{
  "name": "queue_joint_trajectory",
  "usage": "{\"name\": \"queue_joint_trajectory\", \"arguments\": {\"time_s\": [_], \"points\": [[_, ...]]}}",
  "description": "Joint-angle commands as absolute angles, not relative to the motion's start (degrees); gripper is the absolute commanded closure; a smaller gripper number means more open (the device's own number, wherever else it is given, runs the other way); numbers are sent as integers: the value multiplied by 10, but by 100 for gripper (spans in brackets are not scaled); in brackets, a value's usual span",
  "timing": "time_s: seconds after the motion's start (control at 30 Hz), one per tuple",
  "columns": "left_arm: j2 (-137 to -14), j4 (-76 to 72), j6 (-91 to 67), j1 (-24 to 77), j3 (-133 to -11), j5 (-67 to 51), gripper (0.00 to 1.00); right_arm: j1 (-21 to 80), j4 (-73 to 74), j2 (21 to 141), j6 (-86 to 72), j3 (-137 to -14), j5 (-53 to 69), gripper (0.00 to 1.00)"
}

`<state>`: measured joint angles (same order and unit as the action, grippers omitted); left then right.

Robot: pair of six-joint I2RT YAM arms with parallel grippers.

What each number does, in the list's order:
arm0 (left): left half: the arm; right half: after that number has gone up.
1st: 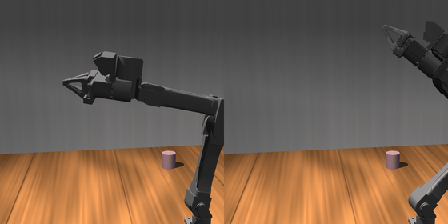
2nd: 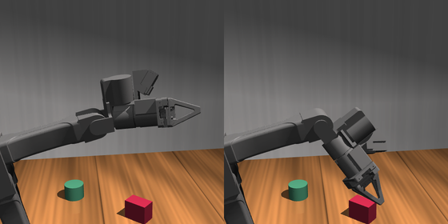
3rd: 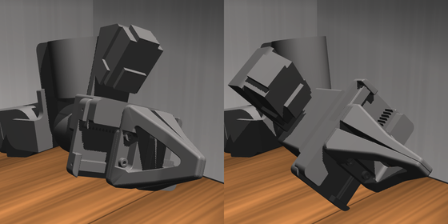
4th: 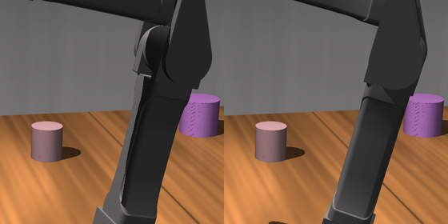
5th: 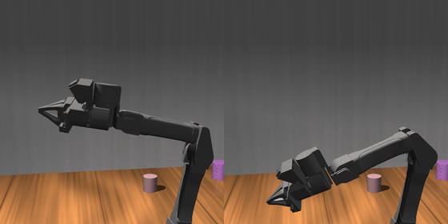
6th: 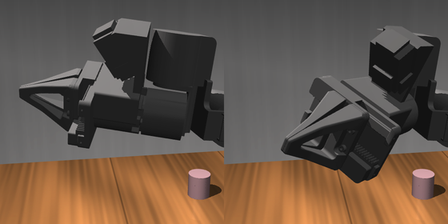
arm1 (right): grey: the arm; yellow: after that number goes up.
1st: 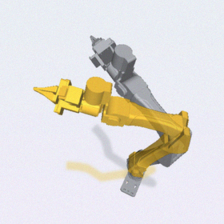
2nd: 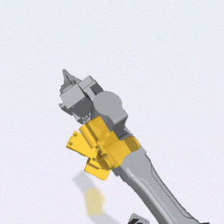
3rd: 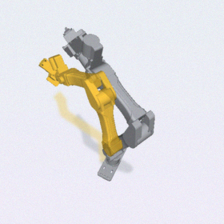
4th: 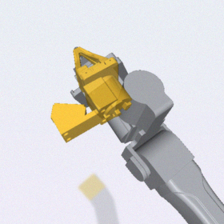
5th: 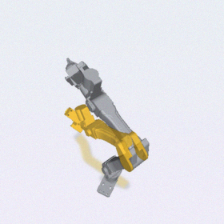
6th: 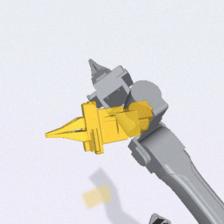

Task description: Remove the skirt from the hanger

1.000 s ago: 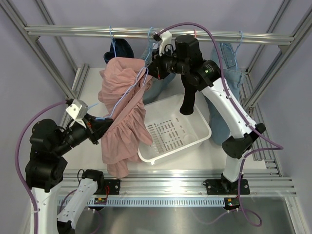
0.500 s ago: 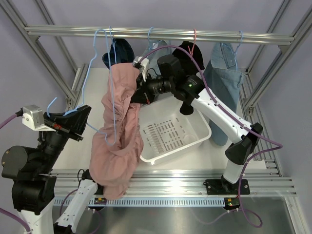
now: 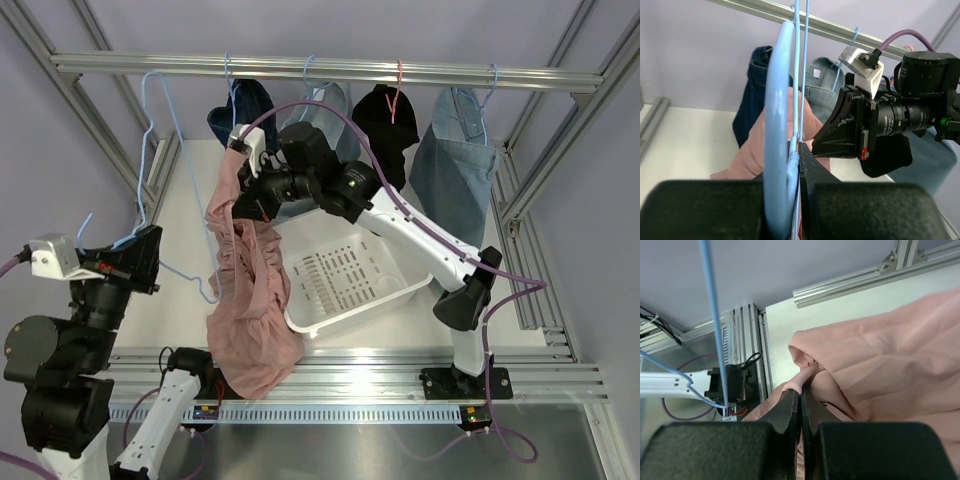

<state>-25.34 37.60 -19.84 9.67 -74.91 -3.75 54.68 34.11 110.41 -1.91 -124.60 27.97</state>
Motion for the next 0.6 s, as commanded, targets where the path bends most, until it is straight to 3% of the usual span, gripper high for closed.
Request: {"name": "queue_joint_trajectory", "arguments": {"time_s": [0.0,0.33,0.57], "points": [[-228,391,-177,98,-790,25,100,555,336,1108,-12,-1337,272,100],[-204,423,-176,98,-798,36,100,600,345,1114,38,-1310,283,100],[-207,442,-180,99,-808,18,100,622,357,1151,92,-1241,226,97]]}}
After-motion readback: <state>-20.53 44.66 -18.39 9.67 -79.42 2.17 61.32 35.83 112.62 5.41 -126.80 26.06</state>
